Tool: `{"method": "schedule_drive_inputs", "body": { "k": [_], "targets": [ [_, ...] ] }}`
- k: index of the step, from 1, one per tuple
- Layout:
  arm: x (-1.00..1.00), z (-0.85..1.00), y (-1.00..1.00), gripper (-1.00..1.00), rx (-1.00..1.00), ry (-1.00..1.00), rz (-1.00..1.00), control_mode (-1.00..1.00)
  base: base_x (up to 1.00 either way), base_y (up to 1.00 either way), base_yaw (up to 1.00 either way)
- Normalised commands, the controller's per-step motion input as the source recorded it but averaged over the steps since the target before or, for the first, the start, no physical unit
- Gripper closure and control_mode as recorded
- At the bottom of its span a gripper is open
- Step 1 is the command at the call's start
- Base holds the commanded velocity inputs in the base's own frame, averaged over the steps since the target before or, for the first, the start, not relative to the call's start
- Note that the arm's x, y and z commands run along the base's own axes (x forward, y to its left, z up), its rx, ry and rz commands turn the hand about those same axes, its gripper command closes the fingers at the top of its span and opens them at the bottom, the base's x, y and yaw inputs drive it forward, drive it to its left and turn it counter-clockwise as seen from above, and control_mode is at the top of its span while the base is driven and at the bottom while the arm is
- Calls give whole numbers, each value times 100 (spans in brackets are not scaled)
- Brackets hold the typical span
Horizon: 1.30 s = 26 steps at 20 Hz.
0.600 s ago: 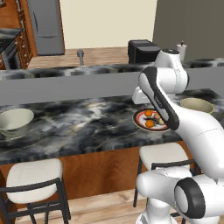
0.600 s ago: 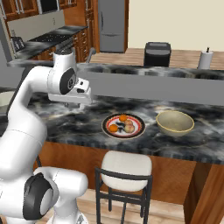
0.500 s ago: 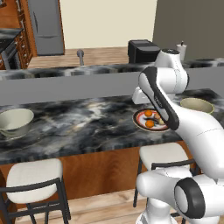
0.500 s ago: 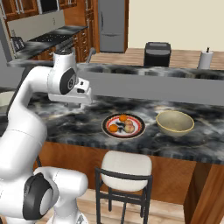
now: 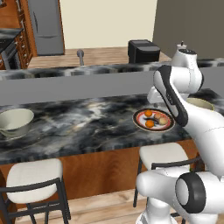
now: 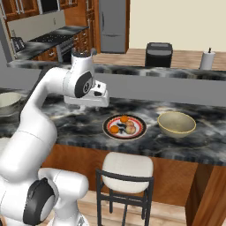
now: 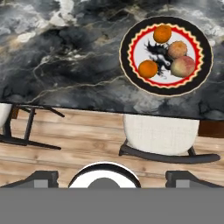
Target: Take the fruits from the plate on the dining counter and place two fruits in each bowl.
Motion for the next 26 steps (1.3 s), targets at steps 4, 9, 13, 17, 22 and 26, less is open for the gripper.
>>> {"method": "schedule_drive_inputs", "body": {
  "k": [4, 9, 13, 17, 22, 26],
  "targets": [
    [20, -10, -37, -100, 0, 0, 0, -100, 0, 0, 0],
    [40, -36, -11, -100, -3, 1, -4, -100, 0, 0, 0],
    [49, -38, -21, -100, -1, 5, -3, -100, 0, 0, 0],
    [44, -30, -49, -100, 0, 0, 0, -100, 0, 0, 0],
    [40, -33, -41, -100, 0, 0, 0, -100, 0, 0, 0],
    [46, -24, -20, -100, 0, 1, -9, -100, 0, 0, 0]
  ]
}}
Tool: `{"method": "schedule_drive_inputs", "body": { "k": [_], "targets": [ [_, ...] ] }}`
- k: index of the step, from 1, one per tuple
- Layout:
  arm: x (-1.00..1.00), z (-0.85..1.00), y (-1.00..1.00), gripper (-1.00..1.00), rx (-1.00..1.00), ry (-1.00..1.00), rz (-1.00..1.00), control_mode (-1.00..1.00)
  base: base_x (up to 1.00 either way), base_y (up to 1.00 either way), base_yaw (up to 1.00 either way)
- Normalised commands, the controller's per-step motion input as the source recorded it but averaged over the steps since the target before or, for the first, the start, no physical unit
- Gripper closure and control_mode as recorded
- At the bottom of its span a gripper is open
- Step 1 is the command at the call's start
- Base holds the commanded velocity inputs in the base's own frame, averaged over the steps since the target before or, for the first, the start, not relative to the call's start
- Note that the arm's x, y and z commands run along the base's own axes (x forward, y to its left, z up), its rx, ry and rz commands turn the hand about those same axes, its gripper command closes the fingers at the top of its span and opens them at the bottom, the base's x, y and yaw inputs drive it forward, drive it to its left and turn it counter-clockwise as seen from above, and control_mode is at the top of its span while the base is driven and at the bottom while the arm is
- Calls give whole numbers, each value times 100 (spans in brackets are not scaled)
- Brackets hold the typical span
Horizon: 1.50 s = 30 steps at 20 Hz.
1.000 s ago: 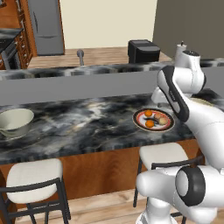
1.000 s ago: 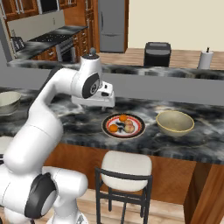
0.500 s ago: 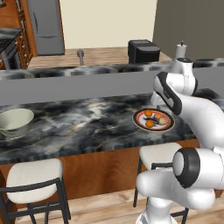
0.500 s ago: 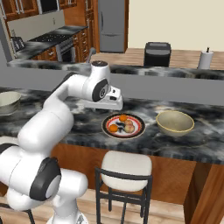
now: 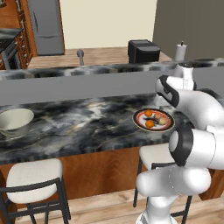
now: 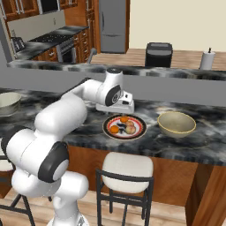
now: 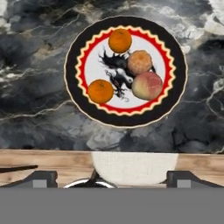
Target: Take the fruits from the plate on the dining counter and place two fruits in each bowl.
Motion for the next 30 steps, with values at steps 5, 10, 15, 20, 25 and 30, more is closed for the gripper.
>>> {"method": "schedule_drive_inputs", "body": {
  "k": [5, 10, 15, 20, 25, 30],
  "targets": [
    [42, -28, -25, -100, 0, 1, -7, -100, 0, 0, 0],
    [22, -28, -32, -100, 0, 0, 0, -100, 0, 0, 0],
    [0, -6, -9, -100, 0, 1, 0, -100, 0, 0, 0],
    [23, -26, -17, -100, 0, 0, 0, -100, 0, 0, 0],
    [47, -45, 0, -100, 0, 0, 0, -100, 0, 0, 0],
    [34, -40, -1, -100, 0, 0, 0, -100, 0, 0, 0]
  ]
}}
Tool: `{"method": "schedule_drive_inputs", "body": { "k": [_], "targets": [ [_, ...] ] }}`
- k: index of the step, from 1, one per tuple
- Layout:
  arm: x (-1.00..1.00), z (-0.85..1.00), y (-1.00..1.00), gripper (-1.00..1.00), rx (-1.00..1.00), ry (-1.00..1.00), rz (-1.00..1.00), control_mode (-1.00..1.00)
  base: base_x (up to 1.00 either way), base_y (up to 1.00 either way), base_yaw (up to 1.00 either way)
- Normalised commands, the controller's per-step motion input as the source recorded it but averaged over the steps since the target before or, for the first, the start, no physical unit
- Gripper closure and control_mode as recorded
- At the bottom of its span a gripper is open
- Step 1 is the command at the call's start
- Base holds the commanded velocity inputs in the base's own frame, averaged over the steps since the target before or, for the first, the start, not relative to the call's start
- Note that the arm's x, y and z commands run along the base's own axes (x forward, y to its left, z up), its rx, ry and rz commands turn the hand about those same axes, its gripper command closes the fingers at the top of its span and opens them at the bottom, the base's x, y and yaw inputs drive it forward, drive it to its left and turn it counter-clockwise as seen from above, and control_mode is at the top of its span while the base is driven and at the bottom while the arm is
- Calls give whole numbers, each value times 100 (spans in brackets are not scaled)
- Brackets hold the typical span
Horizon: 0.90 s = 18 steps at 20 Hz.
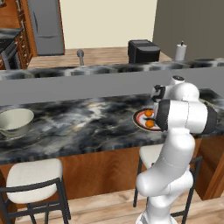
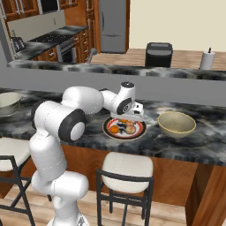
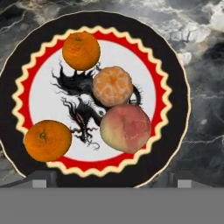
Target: Take the fruits from the plate on the dining counter and place two fruits in each bowl.
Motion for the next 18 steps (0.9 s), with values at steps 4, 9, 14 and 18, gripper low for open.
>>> {"method": "schedule_drive_inputs", "body": {
  "k": [4, 9, 14, 18],
  "targets": [
    [25, -39, -8, -100, 0, 0, 0, -100, 0, 0, 0],
    [27, -27, -1, -100, 0, 0, 0, -100, 0, 0, 0],
    [13, -16, 0, -100, 0, 0, 0, -100, 0, 0, 0],
    [3, -10, -4, -100, 0, 0, 0, -100, 0, 0, 0]
  ]
}}
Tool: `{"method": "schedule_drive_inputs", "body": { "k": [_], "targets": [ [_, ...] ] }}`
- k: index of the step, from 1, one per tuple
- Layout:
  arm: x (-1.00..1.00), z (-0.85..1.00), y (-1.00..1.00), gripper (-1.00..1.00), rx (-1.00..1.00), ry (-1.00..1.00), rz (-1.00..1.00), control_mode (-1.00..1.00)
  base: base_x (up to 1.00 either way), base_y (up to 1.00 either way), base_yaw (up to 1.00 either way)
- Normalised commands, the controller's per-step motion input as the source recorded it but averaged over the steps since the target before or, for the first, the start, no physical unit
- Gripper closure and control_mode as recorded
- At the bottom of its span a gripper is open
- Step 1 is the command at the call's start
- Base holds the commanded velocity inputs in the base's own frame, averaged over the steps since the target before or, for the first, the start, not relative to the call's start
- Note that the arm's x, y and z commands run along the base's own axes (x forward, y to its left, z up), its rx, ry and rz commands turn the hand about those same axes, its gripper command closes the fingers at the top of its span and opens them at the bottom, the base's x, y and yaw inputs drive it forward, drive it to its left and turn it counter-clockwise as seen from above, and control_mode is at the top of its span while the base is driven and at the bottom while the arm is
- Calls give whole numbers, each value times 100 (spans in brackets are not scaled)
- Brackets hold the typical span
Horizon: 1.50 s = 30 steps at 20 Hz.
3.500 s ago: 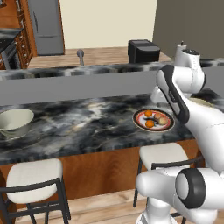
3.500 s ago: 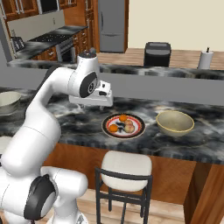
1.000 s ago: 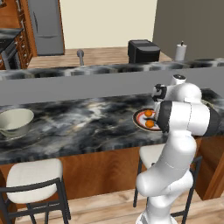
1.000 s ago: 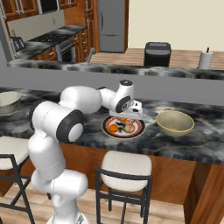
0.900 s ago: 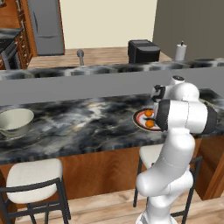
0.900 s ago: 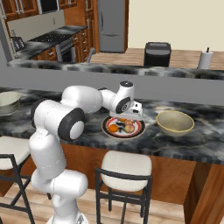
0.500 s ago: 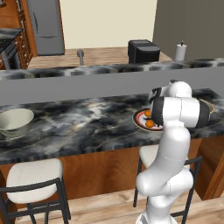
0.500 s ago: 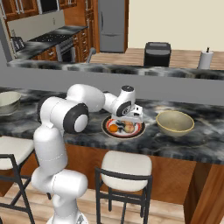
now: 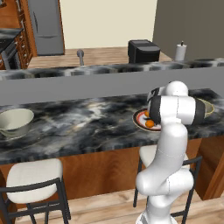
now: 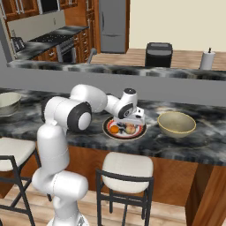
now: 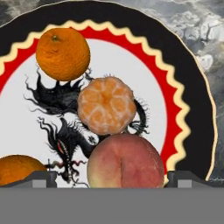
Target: Take the fruits from the plate on the dining counter and place two fruits in each bowl.
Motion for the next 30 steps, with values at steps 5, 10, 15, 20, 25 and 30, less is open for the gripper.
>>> {"method": "schedule_drive_inputs", "body": {
  "k": [5, 10, 15, 20, 25, 30],
  "targets": [
    [0, -5, -1, -100, 0, 0, 0, -100, 0, 0, 0],
    [0, -5, 0, -100, 0, 0, 0, -100, 0, 0, 0],
    [0, -9, -2, -100, 0, 0, 0, -100, 0, 0, 0],
    [0, -14, -4, -100, 0, 0, 0, -100, 0, 0, 0],
    [0, -12, -2, -100, 0, 0, 0, -100, 0, 0, 0],
    [0, -10, 0, 100, 0, 1, 0, -100, 0, 0, 0]
  ]
}}
